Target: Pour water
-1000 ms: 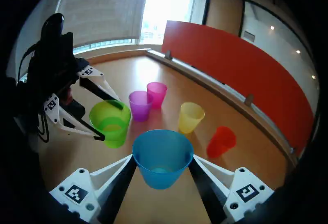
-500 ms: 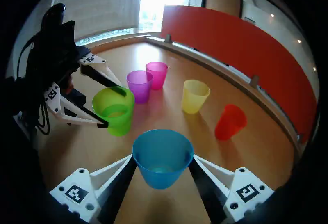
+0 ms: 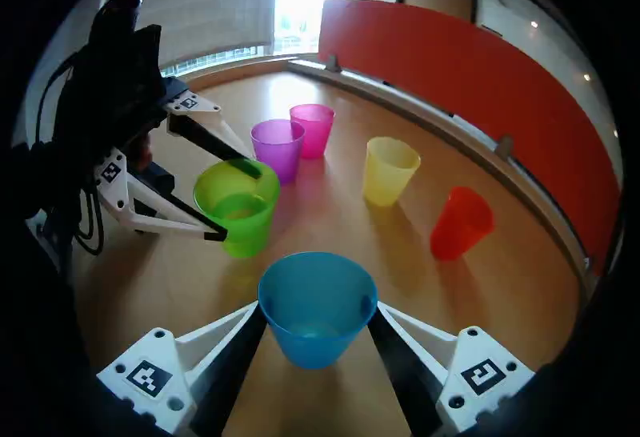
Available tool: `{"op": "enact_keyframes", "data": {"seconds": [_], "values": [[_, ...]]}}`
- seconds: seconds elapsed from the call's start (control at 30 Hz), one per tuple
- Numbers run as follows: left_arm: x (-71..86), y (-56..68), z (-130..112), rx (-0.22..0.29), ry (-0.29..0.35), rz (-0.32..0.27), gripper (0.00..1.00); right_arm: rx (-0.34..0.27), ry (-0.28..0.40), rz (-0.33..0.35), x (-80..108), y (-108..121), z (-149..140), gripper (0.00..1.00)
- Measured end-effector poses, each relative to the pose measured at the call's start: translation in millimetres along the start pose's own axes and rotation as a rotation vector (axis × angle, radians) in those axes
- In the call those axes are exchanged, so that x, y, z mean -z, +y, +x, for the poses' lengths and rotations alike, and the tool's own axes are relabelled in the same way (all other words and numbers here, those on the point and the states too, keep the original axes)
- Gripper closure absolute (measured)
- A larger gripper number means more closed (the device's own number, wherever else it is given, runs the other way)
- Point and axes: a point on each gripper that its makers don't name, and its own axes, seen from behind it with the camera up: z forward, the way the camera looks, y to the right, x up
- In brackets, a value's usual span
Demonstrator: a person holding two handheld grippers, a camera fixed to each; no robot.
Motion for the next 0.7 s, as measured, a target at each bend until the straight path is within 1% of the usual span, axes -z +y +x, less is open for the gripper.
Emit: {"op": "enact_keyframes", "data": {"seconds": [0.4, 0.7], "values": [[-3.8, 0.3, -9, 0.0, -0.03, -0.005, 0.12, -0.001, -0.002, 0.011, -3.9, -3, -2, 0.11], [-4.3, -0.6, -15, 0.004, -0.04, -0.003, 0.12, -0.006, -0.002, 0.015, -4.6, -3, -5, 0.11]]}}
